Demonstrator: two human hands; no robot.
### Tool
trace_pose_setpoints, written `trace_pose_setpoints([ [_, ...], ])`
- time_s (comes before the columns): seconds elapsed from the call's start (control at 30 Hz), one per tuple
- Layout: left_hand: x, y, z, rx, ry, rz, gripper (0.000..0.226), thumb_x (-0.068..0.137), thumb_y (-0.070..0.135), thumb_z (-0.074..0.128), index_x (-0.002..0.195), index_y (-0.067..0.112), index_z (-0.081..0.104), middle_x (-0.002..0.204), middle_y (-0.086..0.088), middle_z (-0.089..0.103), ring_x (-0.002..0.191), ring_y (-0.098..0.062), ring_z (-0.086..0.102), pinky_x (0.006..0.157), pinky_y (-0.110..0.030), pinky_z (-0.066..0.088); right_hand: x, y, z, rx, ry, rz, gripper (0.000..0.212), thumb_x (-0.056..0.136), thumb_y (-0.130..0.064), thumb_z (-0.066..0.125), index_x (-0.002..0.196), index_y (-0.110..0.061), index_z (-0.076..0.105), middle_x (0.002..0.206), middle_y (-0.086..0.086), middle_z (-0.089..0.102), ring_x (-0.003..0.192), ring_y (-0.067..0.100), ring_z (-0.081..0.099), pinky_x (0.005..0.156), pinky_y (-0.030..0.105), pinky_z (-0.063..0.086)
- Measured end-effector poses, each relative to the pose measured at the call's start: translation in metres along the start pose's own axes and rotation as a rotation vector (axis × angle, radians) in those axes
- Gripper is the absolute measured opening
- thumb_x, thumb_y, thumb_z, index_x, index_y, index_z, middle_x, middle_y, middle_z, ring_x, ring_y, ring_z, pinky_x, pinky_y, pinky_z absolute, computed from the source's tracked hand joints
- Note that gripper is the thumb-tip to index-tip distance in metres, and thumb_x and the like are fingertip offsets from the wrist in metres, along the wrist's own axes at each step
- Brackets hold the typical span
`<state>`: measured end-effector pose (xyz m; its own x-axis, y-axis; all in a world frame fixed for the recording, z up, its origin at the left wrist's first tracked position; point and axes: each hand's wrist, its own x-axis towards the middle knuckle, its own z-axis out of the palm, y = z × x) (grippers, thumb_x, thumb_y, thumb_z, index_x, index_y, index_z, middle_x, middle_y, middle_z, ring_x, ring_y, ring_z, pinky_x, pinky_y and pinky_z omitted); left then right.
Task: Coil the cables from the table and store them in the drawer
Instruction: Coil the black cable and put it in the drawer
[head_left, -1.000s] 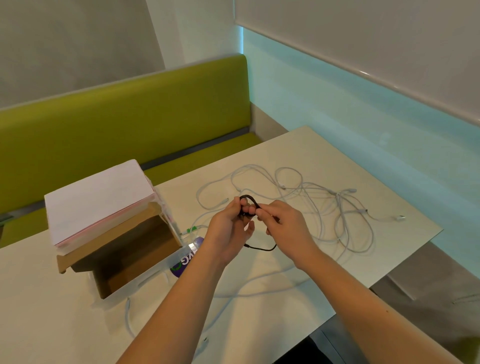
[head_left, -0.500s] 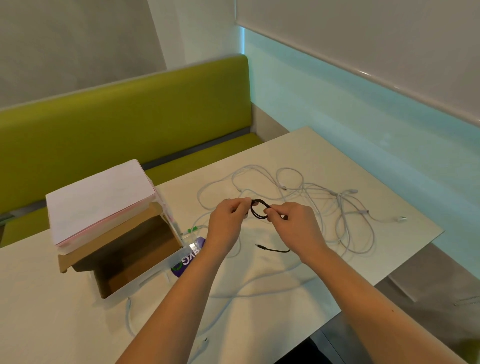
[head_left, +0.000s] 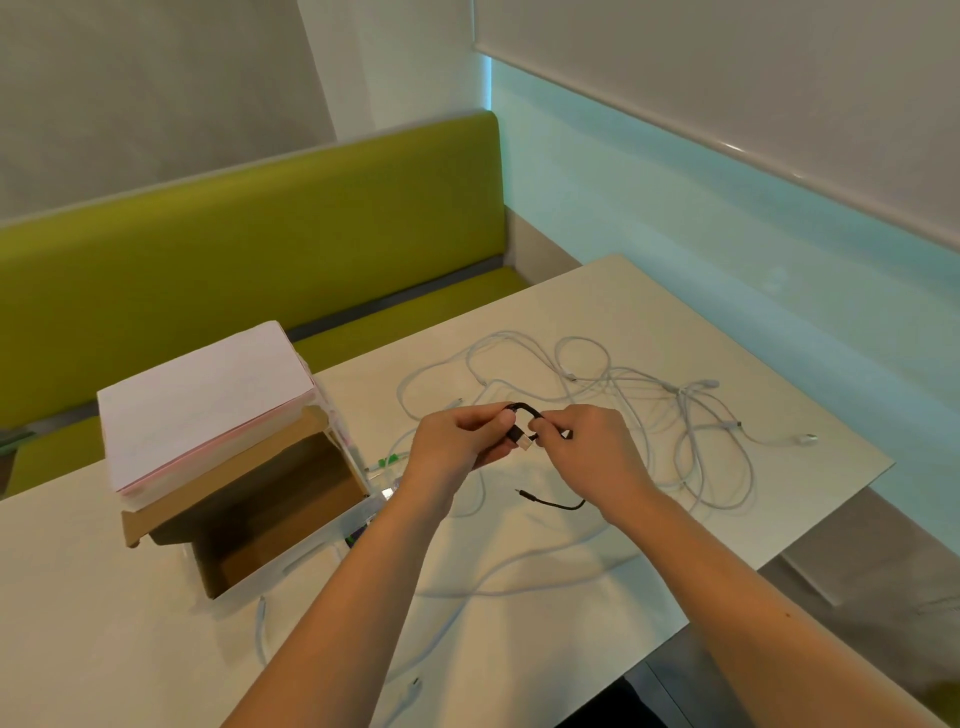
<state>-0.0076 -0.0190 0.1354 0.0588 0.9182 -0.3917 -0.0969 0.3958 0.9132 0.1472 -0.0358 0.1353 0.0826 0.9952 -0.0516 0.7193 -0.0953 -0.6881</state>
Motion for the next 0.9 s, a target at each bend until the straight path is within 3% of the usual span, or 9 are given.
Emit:
trace_pose_setpoints([
  [0.2,-0.002,-0.005,0.009,0.127,0.153,0.213,0.007,0.088,0.017,0.072,0.094,0.014,0.075,0.077,-0.002,0.071,0.060,-0.007,0.064,0.064,-0.019,0.057,-0.001,-0.008,-0.002,0.151,-0.020,0.038,0.029,0.091,-0.024,0.055,0.071,-0.037,0.071,0.072,0.002,0.070,0.052,0.018,0.046,0.052,0.030,0.037],
  [0.33,0.002,-0.011,0.013,0.308,0.209,0.336,0.005,0.091,0.023,0.068,0.087,0.028,0.068,0.076,0.009,0.070,0.061,-0.001,0.060,0.065,-0.025,0.054,0.000,-0.008,-0.001,0.200,-0.023,0.069,0.024,0.092,-0.025,0.056,0.082,-0.028,0.078,0.075,0.002,0.072,0.049,0.013,0.043,0.051,0.027,0.036],
  [0.5,0.006,-0.018,0.009,0.590,0.231,0.490,0.009,0.095,0.031,0.061,0.100,0.025,0.066,0.084,0.008,0.069,0.078,-0.012,0.064,0.073,-0.036,0.055,-0.004,-0.010,0.000,0.231,0.036,0.082,0.023,0.092,-0.025,0.059,0.079,-0.021,0.077,0.066,-0.013,0.066,0.048,0.002,0.049,0.048,0.013,0.035],
  [0.63,0.010,-0.016,0.006,0.878,0.223,0.499,0.023,0.098,0.041,0.052,0.109,0.024,0.061,0.087,0.007,0.067,0.076,-0.013,0.062,0.070,-0.027,0.048,-0.004,-0.010,0.004,0.226,0.054,0.105,0.024,0.092,-0.024,0.057,0.080,-0.018,0.077,0.074,-0.004,0.071,0.047,0.005,0.046,0.049,0.015,0.036],
  [0.8,0.008,-0.011,0.008,0.405,0.103,0.312,0.013,0.094,0.027,0.064,0.095,0.015,0.069,0.075,0.000,0.067,0.067,-0.014,0.062,0.064,-0.031,0.059,-0.001,-0.010,0.000,0.225,0.039,0.135,0.025,0.091,-0.022,0.055,0.079,-0.016,0.076,0.076,0.003,0.072,0.052,0.013,0.047,0.049,0.022,0.037],
  [0.9,0.004,-0.007,0.009,0.318,0.051,0.289,0.012,0.091,0.023,0.069,0.094,0.012,0.073,0.078,-0.004,0.067,0.064,-0.005,0.062,0.065,-0.026,0.059,0.001,-0.009,0.002,0.187,0.047,0.136,0.026,0.092,-0.024,0.055,0.077,-0.016,0.074,0.076,0.005,0.072,0.055,0.019,0.052,0.050,0.024,0.038],
])
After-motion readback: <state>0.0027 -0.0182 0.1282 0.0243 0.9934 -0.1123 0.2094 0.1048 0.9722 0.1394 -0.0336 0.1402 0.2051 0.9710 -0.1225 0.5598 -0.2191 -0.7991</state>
